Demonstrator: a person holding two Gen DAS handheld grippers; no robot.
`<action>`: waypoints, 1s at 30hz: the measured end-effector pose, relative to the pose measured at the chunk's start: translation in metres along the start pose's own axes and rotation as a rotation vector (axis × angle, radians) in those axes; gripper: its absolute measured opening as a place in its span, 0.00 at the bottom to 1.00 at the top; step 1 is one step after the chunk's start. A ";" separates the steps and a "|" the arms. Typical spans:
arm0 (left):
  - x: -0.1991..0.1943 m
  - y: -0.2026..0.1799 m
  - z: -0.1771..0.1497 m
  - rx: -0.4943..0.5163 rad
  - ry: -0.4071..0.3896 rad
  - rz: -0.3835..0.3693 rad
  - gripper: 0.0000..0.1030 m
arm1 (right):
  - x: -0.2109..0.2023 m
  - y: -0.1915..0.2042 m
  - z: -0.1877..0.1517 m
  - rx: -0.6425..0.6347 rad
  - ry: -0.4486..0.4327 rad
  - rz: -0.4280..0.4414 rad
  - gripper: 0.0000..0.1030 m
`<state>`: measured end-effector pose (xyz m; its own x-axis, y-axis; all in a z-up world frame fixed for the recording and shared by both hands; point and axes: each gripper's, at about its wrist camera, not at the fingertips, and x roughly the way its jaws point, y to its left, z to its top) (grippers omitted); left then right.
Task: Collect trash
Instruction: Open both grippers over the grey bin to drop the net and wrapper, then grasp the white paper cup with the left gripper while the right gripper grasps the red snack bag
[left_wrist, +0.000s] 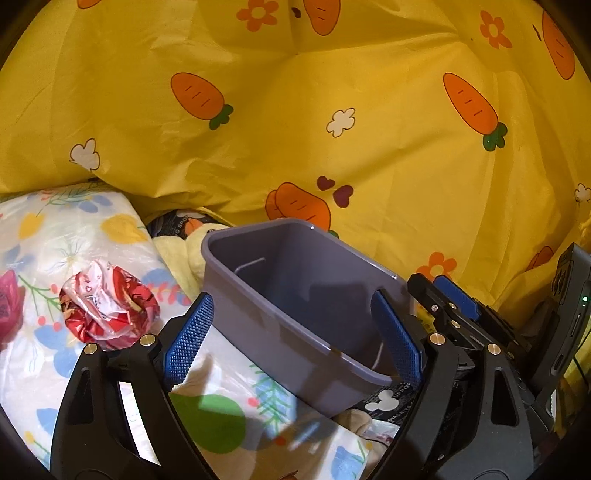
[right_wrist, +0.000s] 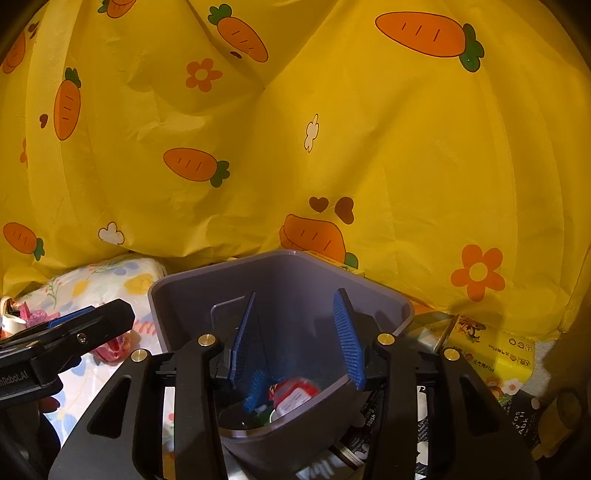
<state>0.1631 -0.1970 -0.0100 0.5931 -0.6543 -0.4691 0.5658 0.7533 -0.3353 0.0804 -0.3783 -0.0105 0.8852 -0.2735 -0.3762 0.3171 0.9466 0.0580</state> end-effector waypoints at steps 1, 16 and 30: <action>-0.004 0.000 -0.001 0.004 -0.006 0.012 0.84 | -0.002 0.001 0.000 -0.001 -0.004 0.002 0.47; -0.098 0.035 -0.026 0.003 -0.130 0.284 0.86 | -0.043 0.038 -0.012 -0.014 -0.058 0.109 0.74; -0.234 0.173 -0.089 -0.149 -0.145 0.743 0.86 | -0.055 0.167 -0.053 -0.184 0.044 0.411 0.75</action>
<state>0.0712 0.0926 -0.0310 0.8620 0.0321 -0.5059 -0.0869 0.9926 -0.0852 0.0667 -0.1963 -0.0295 0.9084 0.1350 -0.3957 -0.1269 0.9908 0.0467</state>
